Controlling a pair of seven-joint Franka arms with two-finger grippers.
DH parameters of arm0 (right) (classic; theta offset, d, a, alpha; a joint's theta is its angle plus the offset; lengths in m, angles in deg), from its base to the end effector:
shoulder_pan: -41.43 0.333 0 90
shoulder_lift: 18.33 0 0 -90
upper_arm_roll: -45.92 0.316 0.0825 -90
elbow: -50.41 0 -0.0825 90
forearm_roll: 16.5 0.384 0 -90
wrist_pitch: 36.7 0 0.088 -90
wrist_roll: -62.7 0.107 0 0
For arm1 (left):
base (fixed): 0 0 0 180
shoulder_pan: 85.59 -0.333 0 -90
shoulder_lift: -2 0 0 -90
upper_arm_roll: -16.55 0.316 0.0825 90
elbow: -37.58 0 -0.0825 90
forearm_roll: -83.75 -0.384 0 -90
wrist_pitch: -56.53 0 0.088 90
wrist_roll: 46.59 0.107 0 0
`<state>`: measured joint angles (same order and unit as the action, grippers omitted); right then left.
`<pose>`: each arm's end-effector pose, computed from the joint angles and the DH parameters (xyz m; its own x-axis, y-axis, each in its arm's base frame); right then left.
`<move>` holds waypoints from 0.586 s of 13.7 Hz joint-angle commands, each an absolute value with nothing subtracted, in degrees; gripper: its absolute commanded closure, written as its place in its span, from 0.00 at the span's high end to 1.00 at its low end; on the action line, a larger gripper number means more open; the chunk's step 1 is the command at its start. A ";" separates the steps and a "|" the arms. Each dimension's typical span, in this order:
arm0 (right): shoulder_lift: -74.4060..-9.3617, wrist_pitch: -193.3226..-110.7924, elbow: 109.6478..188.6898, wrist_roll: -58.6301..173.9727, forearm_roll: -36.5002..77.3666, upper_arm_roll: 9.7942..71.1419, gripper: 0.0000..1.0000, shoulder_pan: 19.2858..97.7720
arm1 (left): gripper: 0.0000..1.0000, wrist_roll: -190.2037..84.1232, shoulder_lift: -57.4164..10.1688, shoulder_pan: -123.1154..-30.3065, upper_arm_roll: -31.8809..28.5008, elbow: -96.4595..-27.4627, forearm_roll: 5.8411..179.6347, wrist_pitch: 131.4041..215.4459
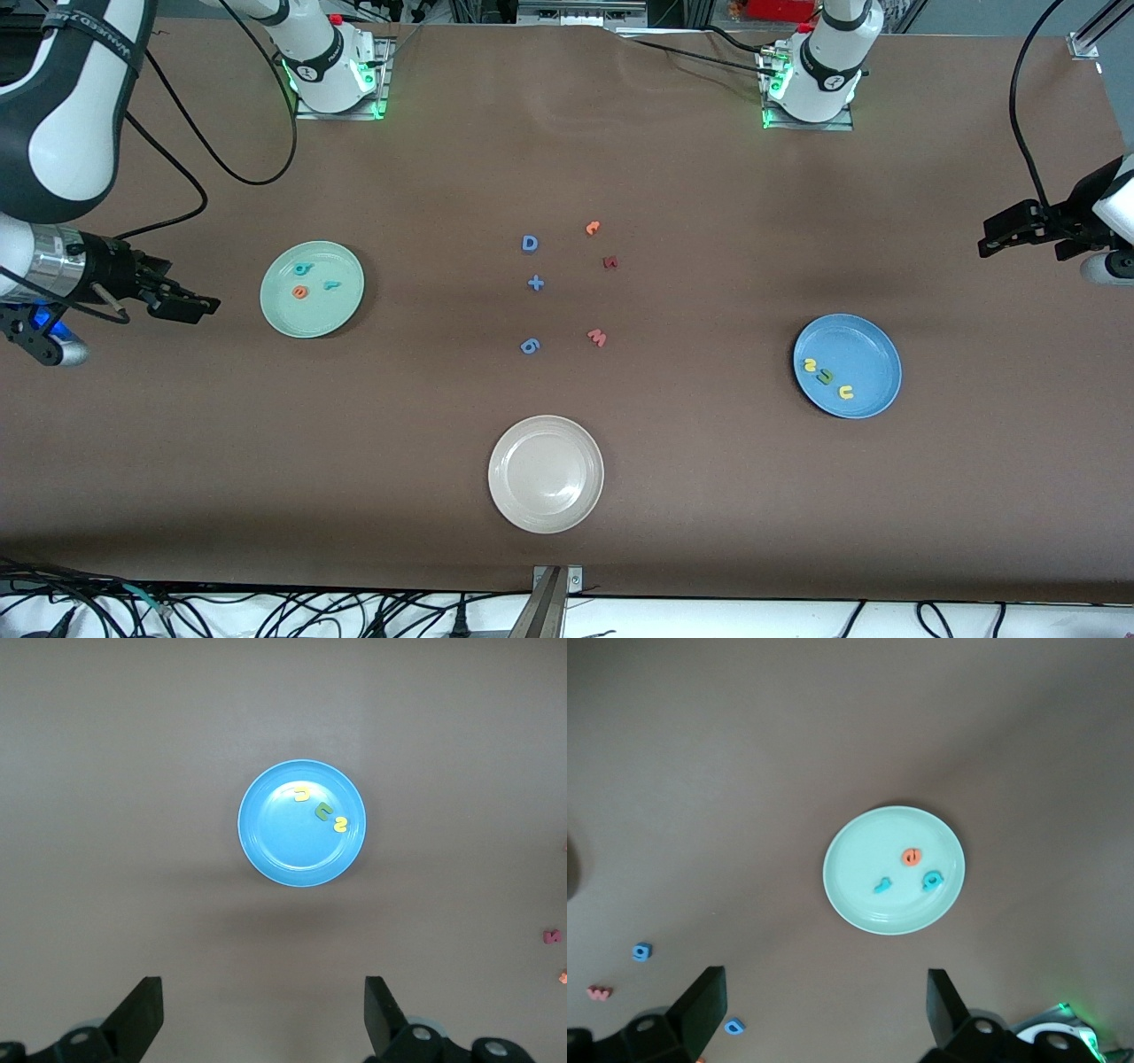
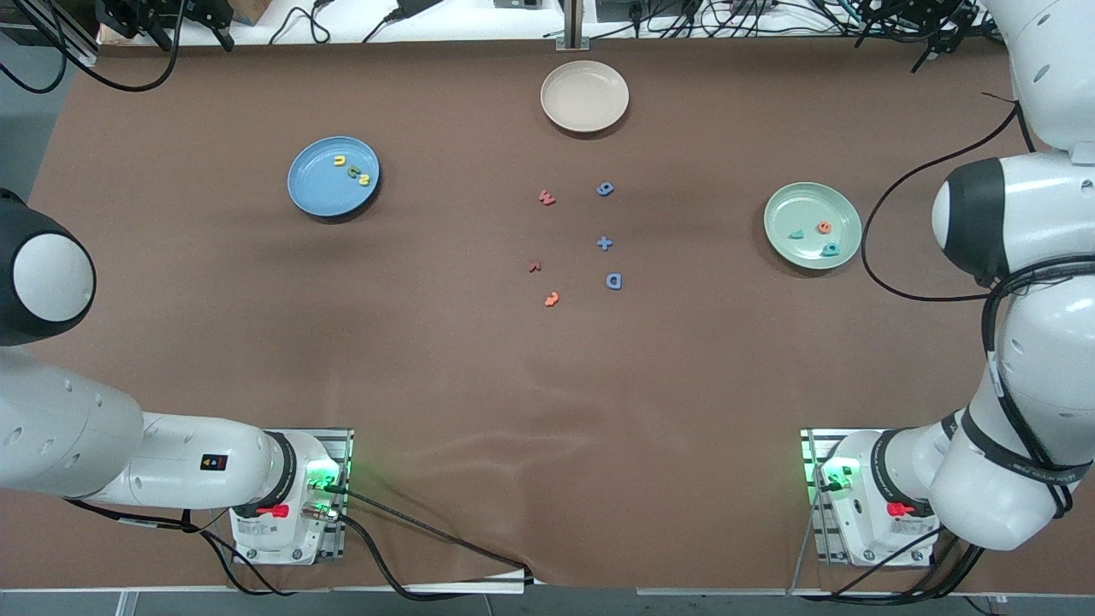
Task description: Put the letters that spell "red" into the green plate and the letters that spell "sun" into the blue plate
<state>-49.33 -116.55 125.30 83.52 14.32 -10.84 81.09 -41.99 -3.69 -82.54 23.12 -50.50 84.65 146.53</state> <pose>0.6458 0.0100 0.5126 0.7976 -0.5527 -0.2416 -0.5708 -0.8210 -0.0063 0.5818 0.0309 0.5841 0.9977 -0.0188 -0.0645 -0.0182 -0.9998 0.0095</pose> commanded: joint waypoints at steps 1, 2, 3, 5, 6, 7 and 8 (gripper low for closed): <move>-46.55 -114.22 121.43 82.57 13.91 -3.68 1.00 72.66 | 1.00 -41.58 -4.42 -82.42 23.40 -48.91 86.12 146.17; -46.11 -114.13 120.56 81.87 13.65 -0.26 1.00 69.50 | 1.00 -41.58 -4.42 -82.42 23.40 -48.91 86.12 146.17; -45.24 -114.13 119.85 81.86 12.95 2.91 1.00 66.68 | 1.00 -41.58 -4.42 -82.42 23.40 -48.91 86.12 146.17; -44.00 -114.13 119.58 80.82 8.31 11.07 1.00 60.98 | 1.00 -41.58 -4.42 -82.42 23.40 -48.91 86.12 146.17; -42.95 -114.13 119.58 79.68 4.72 16.51 1.00 57.46 | 1.00 -41.58 -4.42 -82.42 23.40 -48.91 86.12 146.17; -42.51 -114.22 119.58 78.88 0.59 22.91 1.00 53.08 | 1.00 -41.58 -4.42 -82.42 23.40 -48.91 86.12 146.17; -41.20 -114.22 119.67 78.53 -3.63 30.03 1.00 48.16 | 1.00 -41.58 -4.42 -82.42 23.40 -48.91 86.12 146.17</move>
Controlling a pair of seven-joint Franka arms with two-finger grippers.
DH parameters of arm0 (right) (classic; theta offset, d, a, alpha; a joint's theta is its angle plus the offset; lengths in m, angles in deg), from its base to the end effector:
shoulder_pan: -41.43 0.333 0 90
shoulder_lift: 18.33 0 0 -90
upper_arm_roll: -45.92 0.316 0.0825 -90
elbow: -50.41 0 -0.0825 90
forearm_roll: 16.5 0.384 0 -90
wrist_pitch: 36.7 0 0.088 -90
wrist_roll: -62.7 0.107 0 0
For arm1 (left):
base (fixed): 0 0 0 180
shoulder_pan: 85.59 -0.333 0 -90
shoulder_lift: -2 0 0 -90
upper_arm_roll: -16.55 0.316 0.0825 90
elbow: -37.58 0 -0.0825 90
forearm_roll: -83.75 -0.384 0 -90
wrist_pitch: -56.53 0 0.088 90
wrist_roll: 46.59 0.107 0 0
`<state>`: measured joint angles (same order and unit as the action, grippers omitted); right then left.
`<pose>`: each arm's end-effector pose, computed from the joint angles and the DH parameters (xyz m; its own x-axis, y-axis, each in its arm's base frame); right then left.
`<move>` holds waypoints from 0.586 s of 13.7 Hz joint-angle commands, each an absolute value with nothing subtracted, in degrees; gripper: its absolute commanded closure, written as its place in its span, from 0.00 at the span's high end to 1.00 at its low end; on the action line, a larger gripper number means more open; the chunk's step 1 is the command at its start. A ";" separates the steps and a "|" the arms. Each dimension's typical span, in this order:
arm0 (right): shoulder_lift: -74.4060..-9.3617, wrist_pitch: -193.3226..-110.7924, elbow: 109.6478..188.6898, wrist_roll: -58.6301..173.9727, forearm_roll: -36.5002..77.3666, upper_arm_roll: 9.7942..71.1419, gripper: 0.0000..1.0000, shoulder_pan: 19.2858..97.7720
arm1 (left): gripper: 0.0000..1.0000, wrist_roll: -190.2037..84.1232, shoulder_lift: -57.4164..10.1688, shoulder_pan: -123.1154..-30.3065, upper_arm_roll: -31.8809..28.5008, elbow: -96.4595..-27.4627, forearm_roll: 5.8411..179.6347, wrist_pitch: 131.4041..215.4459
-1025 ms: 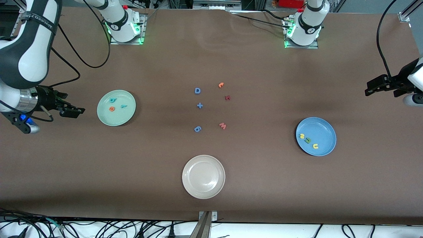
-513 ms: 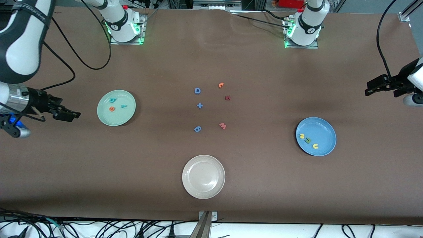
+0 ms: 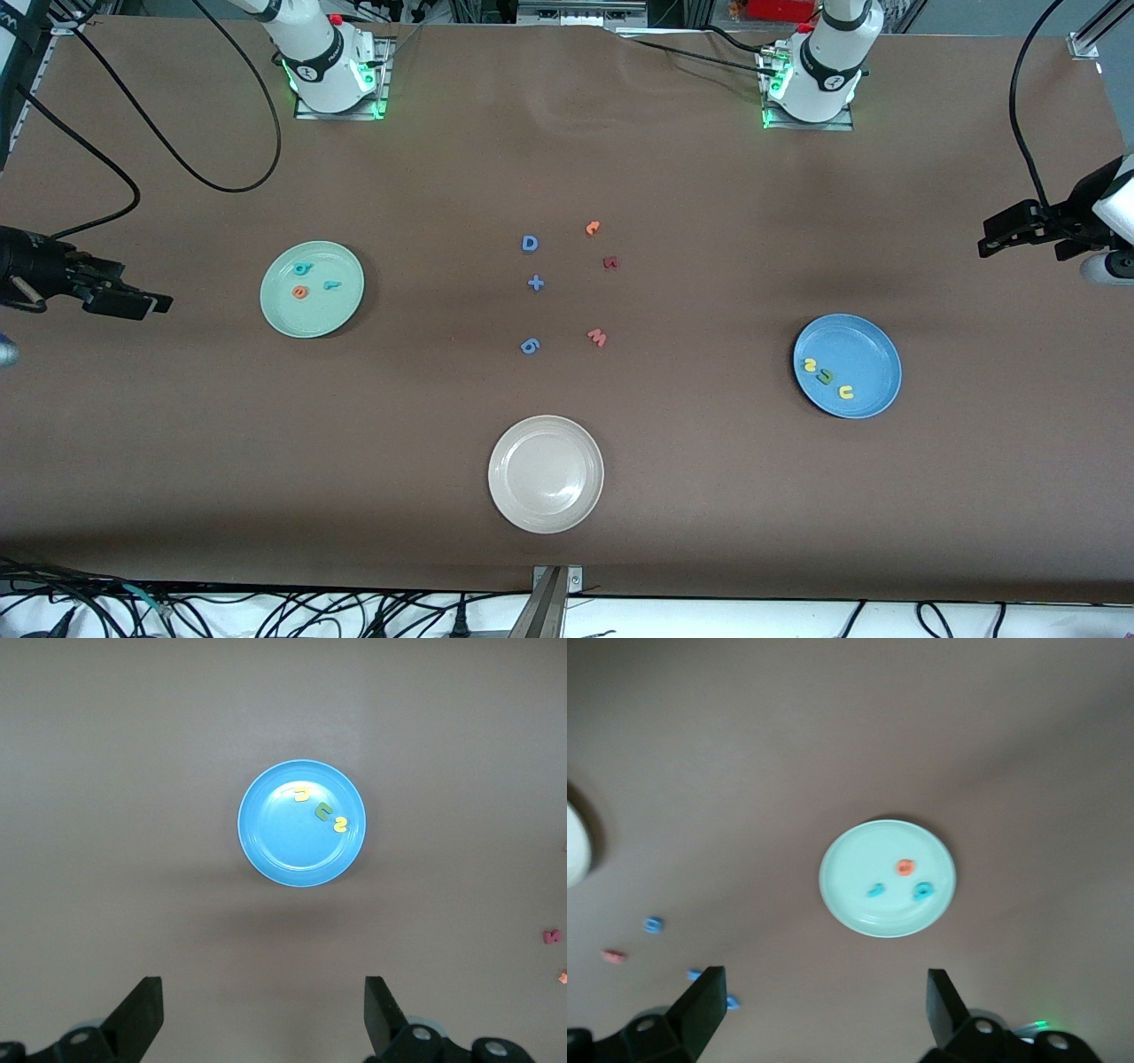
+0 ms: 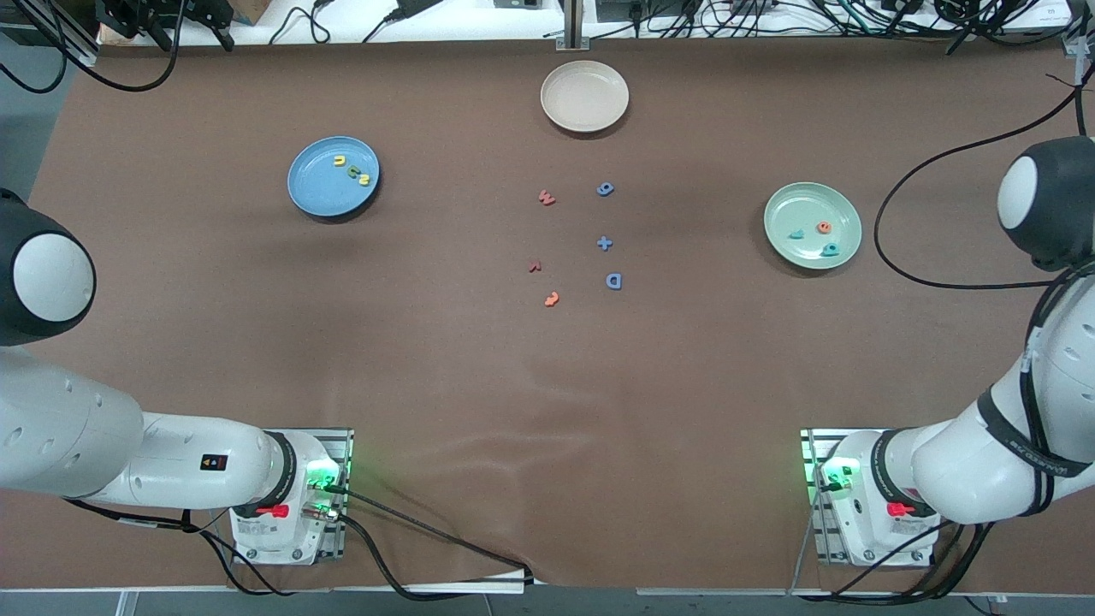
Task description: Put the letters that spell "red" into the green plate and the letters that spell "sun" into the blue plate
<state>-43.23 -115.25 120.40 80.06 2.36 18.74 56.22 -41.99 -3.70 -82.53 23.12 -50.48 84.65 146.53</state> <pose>0.6479 -0.0362 0.5298 0.8593 -0.4364 -0.2667 -0.4663 -0.8827 -0.0580 0.5819 0.0308 0.5842 0.9977 -0.0190 -0.0644 -0.0184 -0.9998 0.0095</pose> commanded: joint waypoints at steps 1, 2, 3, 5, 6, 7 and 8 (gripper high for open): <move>-39.97 -114.31 120.02 78.44 -8.11 36.71 1.00 43.41 | 1.00 -41.58 -4.42 -82.42 23.40 -48.91 86.12 146.17; -39.17 -114.40 120.80 77.83 -11.80 42.00 1.00 40.06 | 1.00 -41.58 -4.42 -82.42 23.40 -48.91 86.12 146.17; -38.03 -114.83 122.29 76.34 -14.19 45.01 1.00 38.02 | 1.00 -41.58 -4.42 -82.42 23.40 -48.91 86.12 146.17; -35.31 -118.50 127.55 73.44 -14.92 45.92 1.00 37.30 | 1.00 -41.58 -4.42 -82.42 23.40 -48.91 86.12 146.17; -32.42 -122.18 132.71 73.43 -14.92 46.00 1.00 37.30 | 1.00 -41.58 -4.42 -82.42 23.40 -48.91 86.12 146.17; -28.83 -127.96 138.85 73.08 -15.09 46.09 1.00 37.30 | 1.00 -41.58 -4.42 -82.42 23.40 -48.91 86.12 146.17; -26.27 -132.54 143.35 72.47 -15.09 46.18 1.00 37.39 | 1.00 -41.58 -4.42 -82.42 23.40 -48.91 86.12 146.17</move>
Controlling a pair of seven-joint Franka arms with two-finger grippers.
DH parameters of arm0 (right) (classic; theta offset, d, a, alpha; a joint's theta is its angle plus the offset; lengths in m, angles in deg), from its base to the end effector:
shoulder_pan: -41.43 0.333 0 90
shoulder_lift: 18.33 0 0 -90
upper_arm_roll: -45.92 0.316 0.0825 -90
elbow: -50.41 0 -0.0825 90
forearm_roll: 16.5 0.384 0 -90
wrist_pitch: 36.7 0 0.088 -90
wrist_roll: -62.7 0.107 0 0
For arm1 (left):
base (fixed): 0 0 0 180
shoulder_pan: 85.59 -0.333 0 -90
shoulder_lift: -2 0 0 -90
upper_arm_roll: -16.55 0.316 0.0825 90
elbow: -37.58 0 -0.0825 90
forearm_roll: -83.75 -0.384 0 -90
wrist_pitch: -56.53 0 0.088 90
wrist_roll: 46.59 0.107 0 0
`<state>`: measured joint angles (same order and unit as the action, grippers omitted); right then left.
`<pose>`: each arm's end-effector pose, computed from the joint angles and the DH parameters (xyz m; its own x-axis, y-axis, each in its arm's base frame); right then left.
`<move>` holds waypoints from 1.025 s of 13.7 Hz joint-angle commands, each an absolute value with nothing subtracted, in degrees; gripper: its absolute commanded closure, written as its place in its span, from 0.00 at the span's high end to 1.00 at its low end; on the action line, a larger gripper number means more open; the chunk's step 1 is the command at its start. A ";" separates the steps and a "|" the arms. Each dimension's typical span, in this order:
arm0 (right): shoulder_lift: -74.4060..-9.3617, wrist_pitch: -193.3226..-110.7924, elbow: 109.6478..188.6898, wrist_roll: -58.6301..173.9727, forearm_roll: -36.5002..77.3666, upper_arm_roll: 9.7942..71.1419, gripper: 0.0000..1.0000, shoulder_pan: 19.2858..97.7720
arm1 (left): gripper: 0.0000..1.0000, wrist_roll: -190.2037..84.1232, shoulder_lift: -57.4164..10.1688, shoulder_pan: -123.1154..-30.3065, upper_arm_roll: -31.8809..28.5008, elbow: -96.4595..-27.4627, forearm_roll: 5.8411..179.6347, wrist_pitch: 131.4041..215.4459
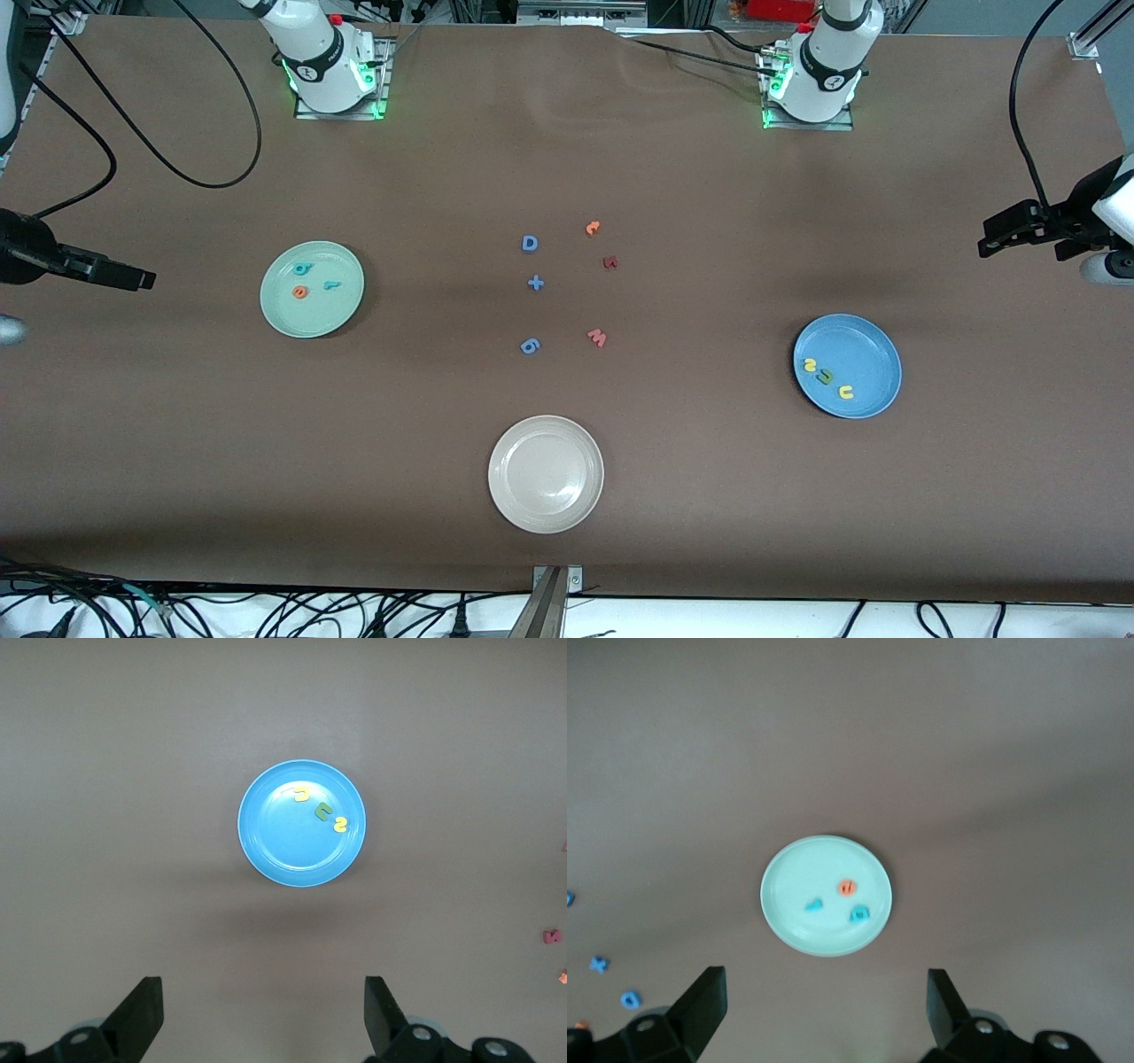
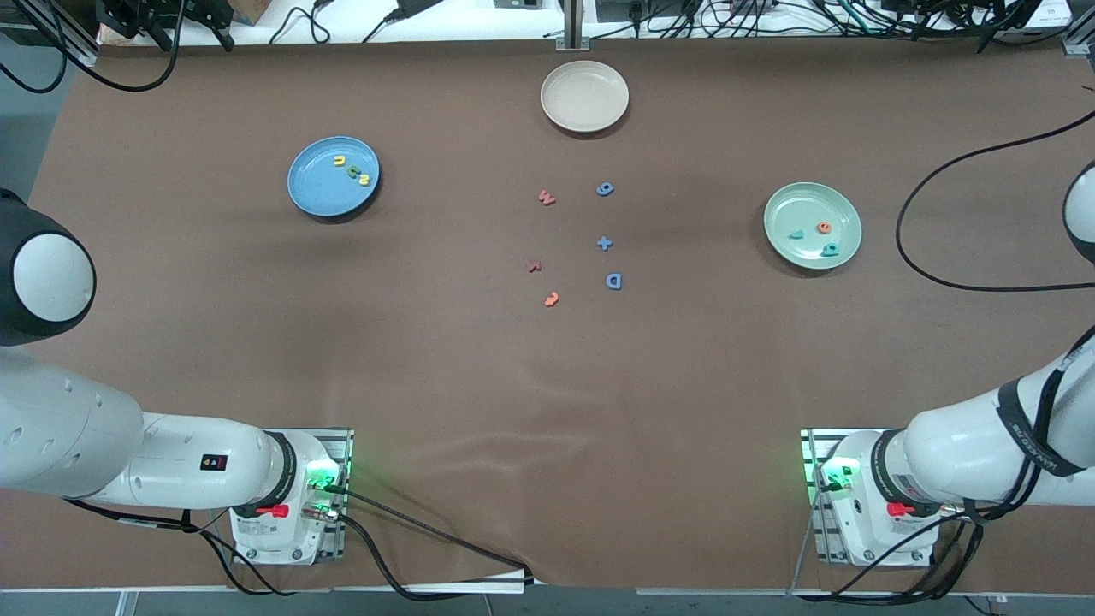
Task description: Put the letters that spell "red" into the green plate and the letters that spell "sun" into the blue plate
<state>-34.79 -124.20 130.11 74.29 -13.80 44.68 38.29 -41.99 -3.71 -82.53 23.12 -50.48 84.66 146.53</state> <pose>0.6289 -0.0411 0.5346 0.9496 -0.2721 -0.1556 -0.2769 -0.9609 -0.0096 0.5819 0.0308 0.5841 0.9977 -0.0190 -0.0645 -0.0184 -0.9998 0.0097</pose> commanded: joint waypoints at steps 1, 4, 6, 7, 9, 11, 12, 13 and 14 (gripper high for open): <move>-25.37 -133.98 144.36 71.85 -15.44 46.62 1.00 37.39 | 1.00 -41.58 -4.42 -82.42 23.40 -48.91 86.12 146.17; -25.10 -135.83 144.01 71.76 -22.98 49.24 1.00 37.30 | 1.00 -41.58 -4.42 -82.42 23.40 -48.91 86.12 146.17; -24.40 -135.05 143.93 71.93 -23.18 50.14 1.00 37.47 | 1.00 -41.67 -4.42 -82.42 23.40 -48.91 86.12 146.17; -24.57 -135.83 143.84 72.02 -22.66 50.05 1.00 37.65 | 1.00 -41.67 -4.51 -82.42 23.40 -48.91 86.12 146.17; -25.27 -136.45 143.22 72.46 -19.77 50.22 1.00 37.83 | 1.00 -41.67 -4.51 -82.42 23.40 -48.91 86.12 146.17; -25.36 -136.46 143.40 72.81 -18.79 50.92 0.99 38.00 | 1.00 -41.67 -4.51 -82.42 23.40 -48.91 86.12 146.17; -25.19 -136.46 143.66 72.98 -18.70 51.54 0.99 38.00 | 1.00 -41.67 -4.51 -82.33 23.40 -48.91 86.12 146.17; -25.01 -136.46 143.66 72.99 -18.35 52.15 0.99 38.00 | 1.00 -41.67 -4.51 -82.42 23.40 -48.91 86.12 146.17; -24.75 -136.54 143.66 73.07 -17.82 52.33 0.99 38.00 | 1.00 -41.67 -4.51 -82.33 23.40 -48.91 86.12 146.17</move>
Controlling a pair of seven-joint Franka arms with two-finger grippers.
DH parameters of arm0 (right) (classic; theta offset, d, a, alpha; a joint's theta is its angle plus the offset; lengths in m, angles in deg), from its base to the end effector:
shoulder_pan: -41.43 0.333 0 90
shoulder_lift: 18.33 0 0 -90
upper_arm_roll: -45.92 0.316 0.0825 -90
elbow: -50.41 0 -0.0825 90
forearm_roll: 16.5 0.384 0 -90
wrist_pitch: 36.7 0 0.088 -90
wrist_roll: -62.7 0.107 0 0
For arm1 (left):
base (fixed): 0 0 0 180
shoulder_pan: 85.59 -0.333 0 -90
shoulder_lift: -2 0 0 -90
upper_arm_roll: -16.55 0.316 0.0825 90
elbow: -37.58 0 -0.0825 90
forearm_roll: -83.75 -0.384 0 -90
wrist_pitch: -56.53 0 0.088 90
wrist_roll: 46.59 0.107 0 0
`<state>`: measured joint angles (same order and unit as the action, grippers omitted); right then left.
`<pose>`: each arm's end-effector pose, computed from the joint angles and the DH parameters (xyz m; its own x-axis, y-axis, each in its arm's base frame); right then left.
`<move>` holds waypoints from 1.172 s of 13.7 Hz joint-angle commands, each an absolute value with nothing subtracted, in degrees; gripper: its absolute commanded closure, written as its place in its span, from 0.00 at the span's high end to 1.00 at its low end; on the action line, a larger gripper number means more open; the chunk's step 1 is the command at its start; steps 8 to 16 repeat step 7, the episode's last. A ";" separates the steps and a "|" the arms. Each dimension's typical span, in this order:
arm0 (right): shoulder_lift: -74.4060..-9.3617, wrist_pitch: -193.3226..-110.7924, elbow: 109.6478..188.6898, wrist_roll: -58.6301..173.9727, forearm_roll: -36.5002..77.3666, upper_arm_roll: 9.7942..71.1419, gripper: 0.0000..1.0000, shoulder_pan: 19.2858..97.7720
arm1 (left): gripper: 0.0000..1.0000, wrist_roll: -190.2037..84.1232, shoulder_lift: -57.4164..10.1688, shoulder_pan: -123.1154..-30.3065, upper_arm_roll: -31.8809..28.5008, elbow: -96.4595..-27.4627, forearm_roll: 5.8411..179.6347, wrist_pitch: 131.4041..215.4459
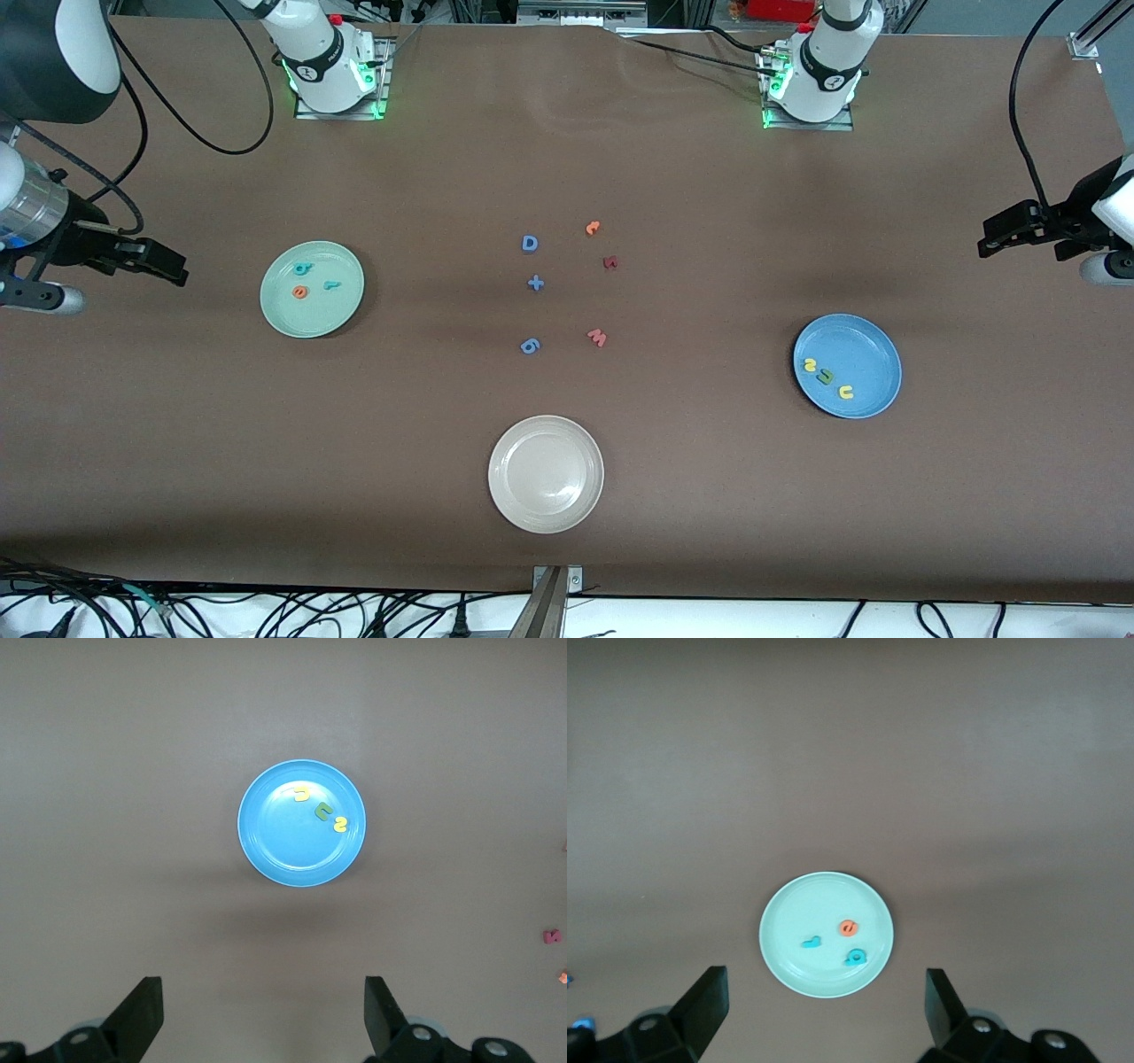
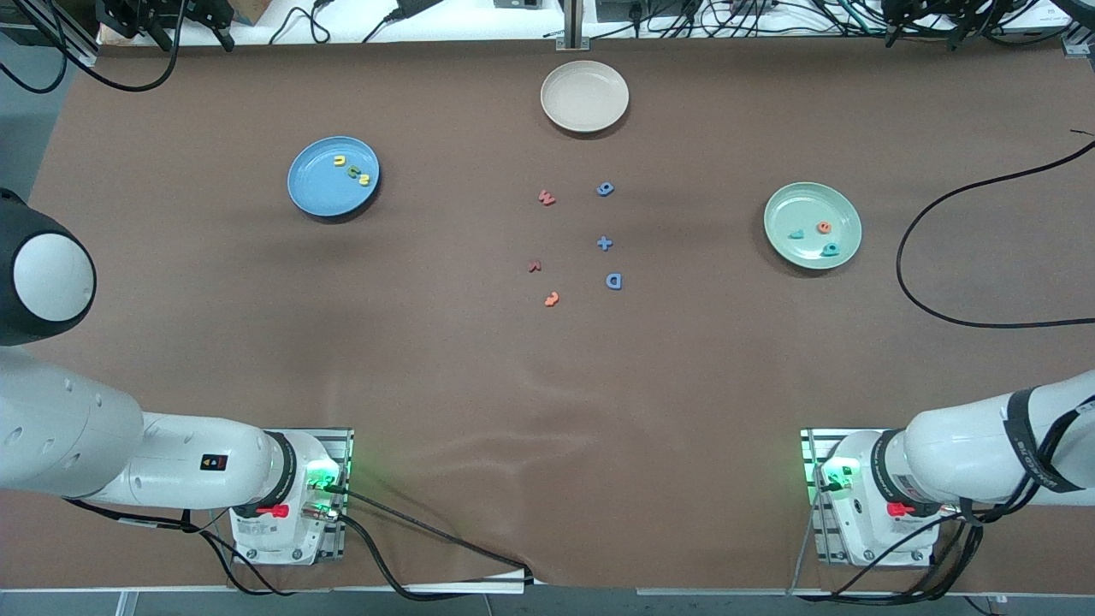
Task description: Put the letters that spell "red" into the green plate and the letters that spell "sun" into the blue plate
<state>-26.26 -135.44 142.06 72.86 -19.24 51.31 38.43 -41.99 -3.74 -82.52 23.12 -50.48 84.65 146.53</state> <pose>0.6038 0.0175 0.5442 0.9917 -0.1286 -0.0079 -0.1282 -0.9911 0.0361 0.5821 0.0307 0.5838 0.9977 -0.0191 -0.0651 -0.0186 -0.9998 0.0095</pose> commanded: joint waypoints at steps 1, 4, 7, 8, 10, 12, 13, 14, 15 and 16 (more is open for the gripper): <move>-24.83 -136.54 143.75 72.99 -17.73 52.59 0.99 38.00 | 1.00 -41.67 -4.51 -82.42 23.40 -48.91 86.12 146.17; -24.92 -136.46 143.05 72.99 -17.64 52.33 0.99 38.00 | 1.00 -41.67 -4.51 -82.33 23.40 -48.91 86.12 146.17; -24.84 -135.06 141.64 72.37 -17.64 52.16 0.99 37.91 | 1.00 -41.67 -4.51 -82.42 23.40 -48.91 86.12 146.17; -24.84 -135.06 141.64 72.37 -17.64 52.16 0.99 37.91 | 1.00 -41.67 -4.51 -82.42 23.40 -48.91 86.12 146.17; -24.84 -135.06 141.64 72.37 -17.64 52.16 0.99 37.91 | 1.00 -41.67 -4.51 -82.42 23.40 -48.91 86.12 146.17; -24.84 -135.06 141.64 72.37 -17.64 52.16 0.99 37.91 | 1.00 -41.67 -4.51 -82.42 23.40 -48.91 86.12 146.17; -24.84 -135.06 141.64 72.37 -17.64 52.16 0.99 37.91 | 1.00 -41.67 -4.51 -82.42 23.40 -48.91 86.12 146.17; -24.84 -135.06 141.64 72.37 -17.64 52.16 0.99 37.91 | 1.00 -41.67 -4.51 -82.42 23.40 -48.91 86.12 146.17; -24.84 -135.06 141.64 72.37 -17.64 52.16 0.99 37.91 | 1.00 -41.67 -4.51 -82.42 23.40 -48.91 86.12 146.17; -24.84 -135.06 141.64 72.37 -17.64 52.16 0.99 37.91 | 1.00 -41.67 -4.51 -82.42 23.40 -48.91 86.12 146.17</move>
